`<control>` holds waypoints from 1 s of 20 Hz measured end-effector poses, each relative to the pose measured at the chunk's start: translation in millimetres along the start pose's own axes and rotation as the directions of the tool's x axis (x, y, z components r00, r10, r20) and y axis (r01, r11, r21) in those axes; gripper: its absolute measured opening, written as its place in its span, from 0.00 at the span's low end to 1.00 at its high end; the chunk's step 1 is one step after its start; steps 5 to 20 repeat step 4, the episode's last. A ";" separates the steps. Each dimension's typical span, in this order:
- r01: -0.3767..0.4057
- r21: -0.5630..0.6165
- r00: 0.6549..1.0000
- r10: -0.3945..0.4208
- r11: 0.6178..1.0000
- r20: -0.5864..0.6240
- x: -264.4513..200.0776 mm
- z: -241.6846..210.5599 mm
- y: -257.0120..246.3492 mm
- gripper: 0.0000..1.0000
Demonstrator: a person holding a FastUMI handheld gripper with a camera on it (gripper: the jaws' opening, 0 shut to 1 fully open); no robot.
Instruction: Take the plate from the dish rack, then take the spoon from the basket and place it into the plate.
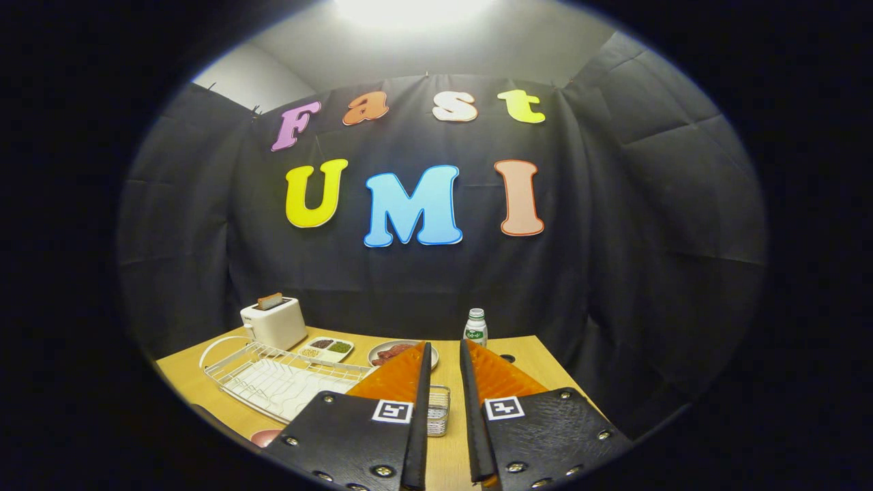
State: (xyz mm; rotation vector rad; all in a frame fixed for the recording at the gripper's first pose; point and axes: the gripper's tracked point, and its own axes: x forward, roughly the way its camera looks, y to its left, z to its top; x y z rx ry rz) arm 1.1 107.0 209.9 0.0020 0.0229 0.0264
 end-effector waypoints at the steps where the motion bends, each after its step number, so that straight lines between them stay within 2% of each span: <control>1: 0.006 0.000 1.000 -0.006 1.000 0.000 0.5 -0.1 -3.3 0.24; 4: 0.036 -0.007 0.999 -0.036 0.999 -0.008 3.1 -5.4 -20.4 0.24; 20: 0.036 -0.007 0.999 -0.036 0.999 -0.008 3.1 -5.4 -20.4 0.24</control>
